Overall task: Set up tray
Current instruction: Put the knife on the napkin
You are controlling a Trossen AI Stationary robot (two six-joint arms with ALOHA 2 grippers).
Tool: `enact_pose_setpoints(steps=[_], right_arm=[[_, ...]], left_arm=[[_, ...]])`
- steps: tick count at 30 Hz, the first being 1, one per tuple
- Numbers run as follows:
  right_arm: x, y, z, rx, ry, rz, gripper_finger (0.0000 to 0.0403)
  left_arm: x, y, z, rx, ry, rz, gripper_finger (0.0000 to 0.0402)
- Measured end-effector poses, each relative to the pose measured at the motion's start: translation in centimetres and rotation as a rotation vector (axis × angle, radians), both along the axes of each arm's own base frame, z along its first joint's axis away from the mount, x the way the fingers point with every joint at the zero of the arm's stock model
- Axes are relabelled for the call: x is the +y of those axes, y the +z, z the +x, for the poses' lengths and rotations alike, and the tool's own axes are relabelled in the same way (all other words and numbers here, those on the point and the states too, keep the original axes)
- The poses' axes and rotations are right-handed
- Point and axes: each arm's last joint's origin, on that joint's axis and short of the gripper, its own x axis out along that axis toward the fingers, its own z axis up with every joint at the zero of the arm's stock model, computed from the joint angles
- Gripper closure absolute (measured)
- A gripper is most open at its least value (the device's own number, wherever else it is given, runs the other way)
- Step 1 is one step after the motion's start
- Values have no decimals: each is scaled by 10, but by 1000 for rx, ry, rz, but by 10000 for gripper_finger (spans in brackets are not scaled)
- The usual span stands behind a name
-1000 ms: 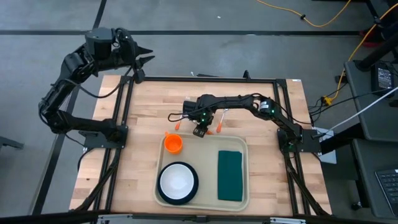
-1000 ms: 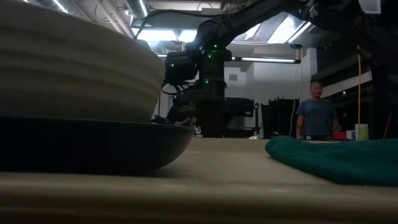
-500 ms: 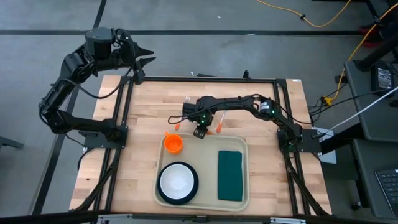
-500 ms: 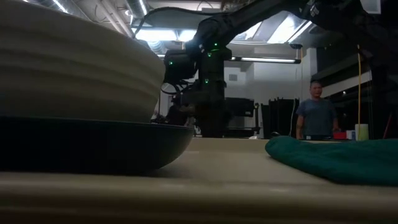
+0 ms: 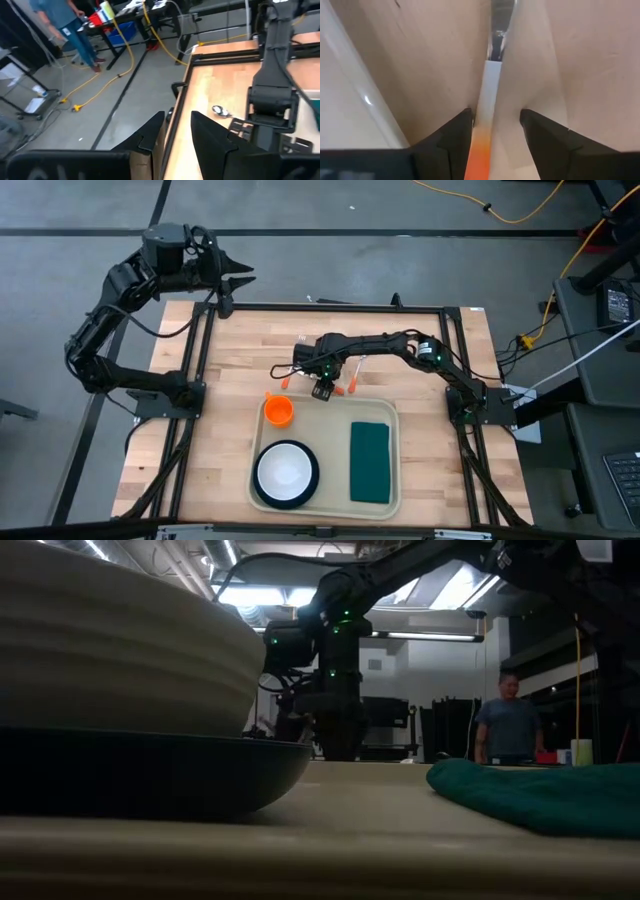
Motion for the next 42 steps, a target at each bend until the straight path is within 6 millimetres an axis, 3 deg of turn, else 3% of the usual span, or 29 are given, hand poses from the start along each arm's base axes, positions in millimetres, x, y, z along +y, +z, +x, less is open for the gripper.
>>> enact_pose_setpoints(steps=[16,42], right_arm=[[-9,0,-4,24,9,9,247],[-8,-2,-7,46,-43,40,344]], left_arm=[[4,1,5,-14,-25,24,313],[5,1,7,-19,-24,30,313]])
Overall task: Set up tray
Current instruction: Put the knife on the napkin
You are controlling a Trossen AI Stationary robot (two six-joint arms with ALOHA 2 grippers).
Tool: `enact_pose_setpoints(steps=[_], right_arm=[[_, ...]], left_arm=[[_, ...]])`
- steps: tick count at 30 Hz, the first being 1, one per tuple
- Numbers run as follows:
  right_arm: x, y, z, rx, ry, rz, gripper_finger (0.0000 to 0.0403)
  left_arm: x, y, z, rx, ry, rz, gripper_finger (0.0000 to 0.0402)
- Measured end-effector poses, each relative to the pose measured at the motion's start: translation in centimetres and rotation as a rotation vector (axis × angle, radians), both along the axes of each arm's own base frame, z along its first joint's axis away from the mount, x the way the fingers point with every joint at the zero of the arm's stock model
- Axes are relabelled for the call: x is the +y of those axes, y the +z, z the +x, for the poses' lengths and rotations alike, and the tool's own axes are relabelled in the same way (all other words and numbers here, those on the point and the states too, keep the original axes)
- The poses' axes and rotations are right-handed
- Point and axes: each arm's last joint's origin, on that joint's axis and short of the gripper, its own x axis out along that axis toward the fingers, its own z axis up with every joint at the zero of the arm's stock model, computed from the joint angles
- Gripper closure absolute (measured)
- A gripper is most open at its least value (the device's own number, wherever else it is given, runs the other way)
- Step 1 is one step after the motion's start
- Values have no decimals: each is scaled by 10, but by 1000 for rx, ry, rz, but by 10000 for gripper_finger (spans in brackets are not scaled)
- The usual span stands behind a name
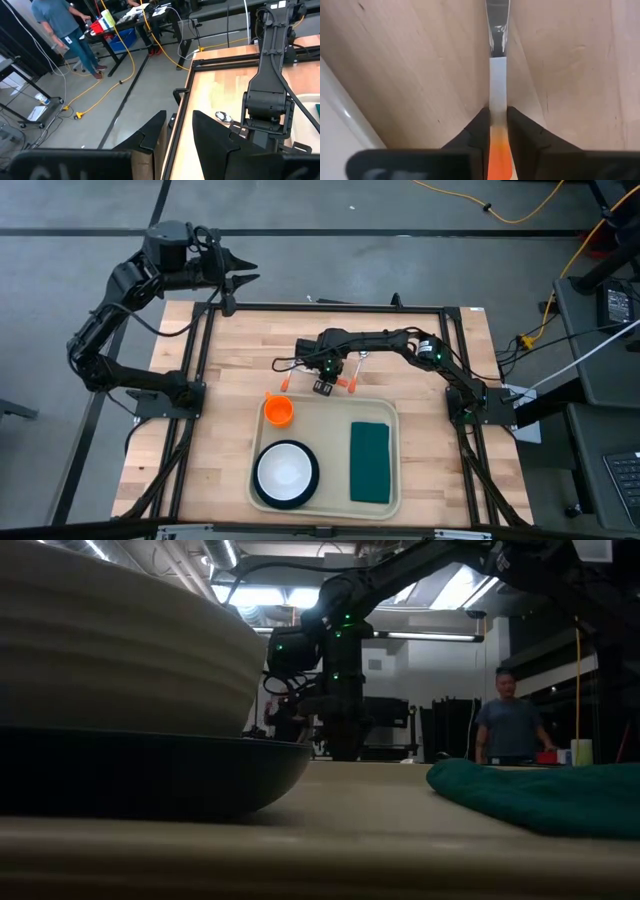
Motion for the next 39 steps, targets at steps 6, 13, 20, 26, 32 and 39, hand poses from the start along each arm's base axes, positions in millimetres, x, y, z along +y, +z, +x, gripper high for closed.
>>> enact_pose_setpoints(steps=[6,13,20,26,32,39], right_arm=[[1,0,-2,23,0,7,344],[2,0,-4,43,10,14,346],[2,1,-6,58,30,20,347],[2,7,-3,63,57,6,348],[0,11,-7,122,64,-31,348],[-1,12,-9,150,71,-55,351]], left_arm=[[1,0,1,4,-2,2,313],[1,0,1,5,-2,3,313],[1,0,1,5,-2,3,313],[1,-1,2,7,-2,2,313],[1,-1,2,7,-2,2,313],[2,-1,2,8,-2,2,313]])
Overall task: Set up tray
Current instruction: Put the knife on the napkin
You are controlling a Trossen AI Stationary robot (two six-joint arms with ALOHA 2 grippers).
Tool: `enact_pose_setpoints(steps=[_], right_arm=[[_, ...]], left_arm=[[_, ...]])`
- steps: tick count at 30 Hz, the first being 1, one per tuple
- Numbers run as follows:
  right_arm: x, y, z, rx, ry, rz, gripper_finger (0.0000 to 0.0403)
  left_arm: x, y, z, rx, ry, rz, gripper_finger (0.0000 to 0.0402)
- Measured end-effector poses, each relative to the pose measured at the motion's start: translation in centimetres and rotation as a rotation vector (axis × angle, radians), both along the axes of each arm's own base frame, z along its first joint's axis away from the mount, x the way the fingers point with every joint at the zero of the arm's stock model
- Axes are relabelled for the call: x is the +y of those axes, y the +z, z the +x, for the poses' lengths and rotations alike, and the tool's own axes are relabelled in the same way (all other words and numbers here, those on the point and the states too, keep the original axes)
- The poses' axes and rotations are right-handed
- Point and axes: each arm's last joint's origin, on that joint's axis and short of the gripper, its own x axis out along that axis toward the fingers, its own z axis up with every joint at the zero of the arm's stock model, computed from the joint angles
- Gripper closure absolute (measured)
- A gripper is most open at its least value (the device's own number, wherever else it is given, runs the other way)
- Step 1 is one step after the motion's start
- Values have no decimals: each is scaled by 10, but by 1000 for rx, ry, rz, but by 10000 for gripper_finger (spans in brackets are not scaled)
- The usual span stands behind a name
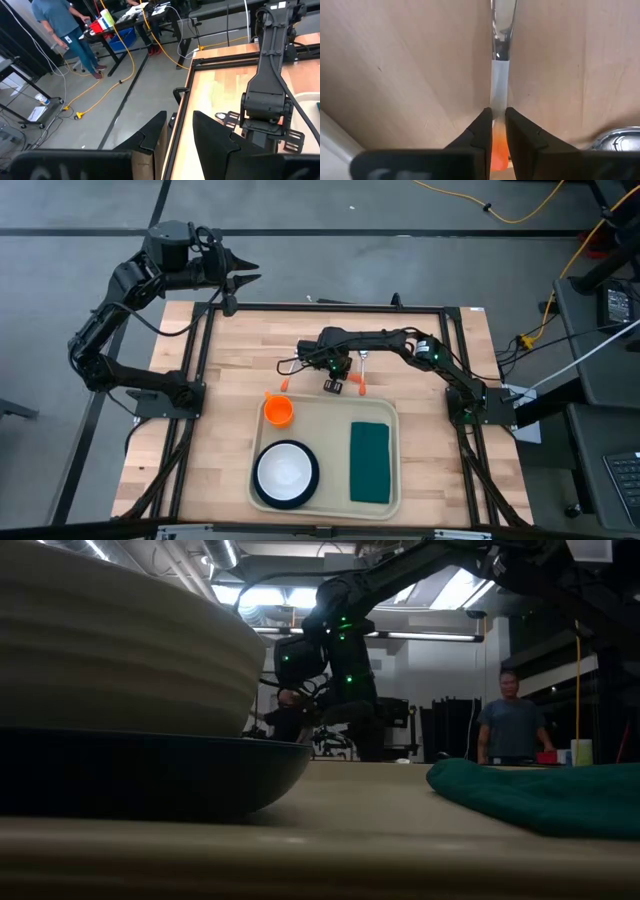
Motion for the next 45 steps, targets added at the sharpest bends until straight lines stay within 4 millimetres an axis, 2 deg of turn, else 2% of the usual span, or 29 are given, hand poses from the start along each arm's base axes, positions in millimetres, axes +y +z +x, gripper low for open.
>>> enact_pose_setpoints(steps=[9,15,23,26,36,45], right_arm=[[0,1,0,2,18,-13,397],[-1,1,0,-1,17,-14,385],[0,2,0,-7,26,9,394],[1,2,1,-27,35,58,381],[1,2,2,-31,59,66,322],[1,7,1,-18,60,82,313]], left_arm=[[0,0,0,1,0,-1,313],[0,0,0,1,0,-1,313],[0,0,0,1,0,-1,313],[0,0,0,1,0,-2,313],[0,-1,0,3,1,-5,313],[0,-1,1,-6,-28,-19,313]])
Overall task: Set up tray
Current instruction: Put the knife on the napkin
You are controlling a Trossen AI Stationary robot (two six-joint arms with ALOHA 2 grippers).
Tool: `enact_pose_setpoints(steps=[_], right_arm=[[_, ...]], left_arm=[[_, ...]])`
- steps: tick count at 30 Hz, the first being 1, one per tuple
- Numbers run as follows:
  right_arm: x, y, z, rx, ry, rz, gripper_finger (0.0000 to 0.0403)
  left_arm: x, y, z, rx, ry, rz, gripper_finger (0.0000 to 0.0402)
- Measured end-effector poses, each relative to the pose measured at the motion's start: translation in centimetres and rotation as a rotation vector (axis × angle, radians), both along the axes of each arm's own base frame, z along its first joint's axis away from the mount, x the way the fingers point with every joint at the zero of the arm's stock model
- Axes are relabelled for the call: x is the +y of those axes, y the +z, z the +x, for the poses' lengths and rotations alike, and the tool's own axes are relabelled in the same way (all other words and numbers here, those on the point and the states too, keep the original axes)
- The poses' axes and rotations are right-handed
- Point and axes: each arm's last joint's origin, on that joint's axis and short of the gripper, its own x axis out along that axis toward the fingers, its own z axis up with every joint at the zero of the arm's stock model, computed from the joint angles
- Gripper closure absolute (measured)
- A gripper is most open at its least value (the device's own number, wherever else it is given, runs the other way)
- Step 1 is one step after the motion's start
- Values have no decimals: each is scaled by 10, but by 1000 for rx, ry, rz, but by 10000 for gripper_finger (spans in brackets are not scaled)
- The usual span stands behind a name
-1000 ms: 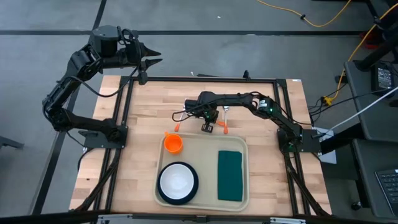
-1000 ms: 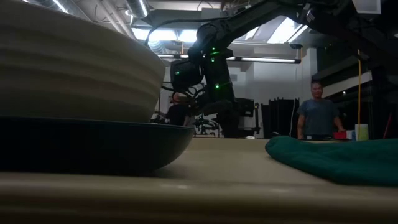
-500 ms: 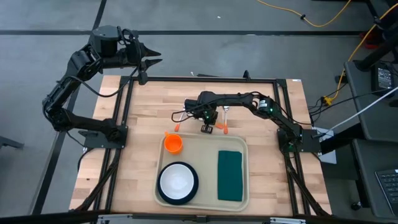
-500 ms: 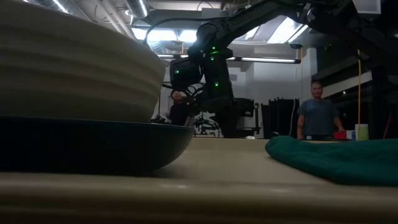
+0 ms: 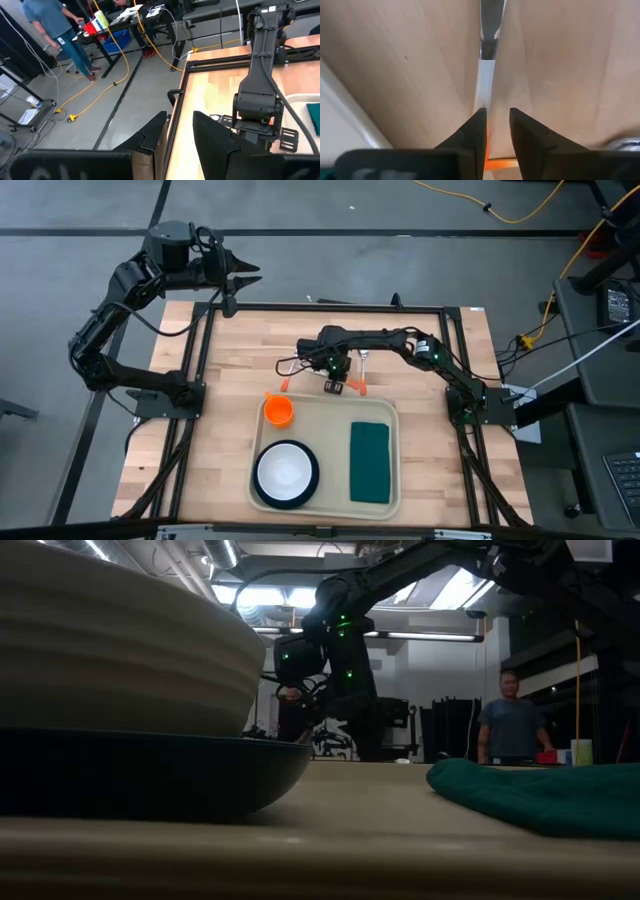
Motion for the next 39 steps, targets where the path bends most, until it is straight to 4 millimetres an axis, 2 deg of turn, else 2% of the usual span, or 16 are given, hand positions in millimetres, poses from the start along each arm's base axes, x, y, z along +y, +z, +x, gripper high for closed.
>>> enact_pose_setpoints(steps=[9,15,23,28,34,39], right_arm=[[-5,29,15,-134,15,-21,313],[-4,30,21,-210,9,49,313],[-8,28,26,-274,8,42,309],[-13,27,26,-289,-1,36,273],[-14,8,21,-243,-12,41,213],[-12,-7,15,-212,-14,51,194]], left_arm=[[0,0,0,-7,5,-16,313],[0,-1,0,-9,-1,-33,313],[-1,-1,0,-11,-10,-36,313],[-1,-1,0,-14,-7,-43,313],[-1,-1,0,-17,-5,-49,313],[-1,-1,0,-17,-4,-49,313]])
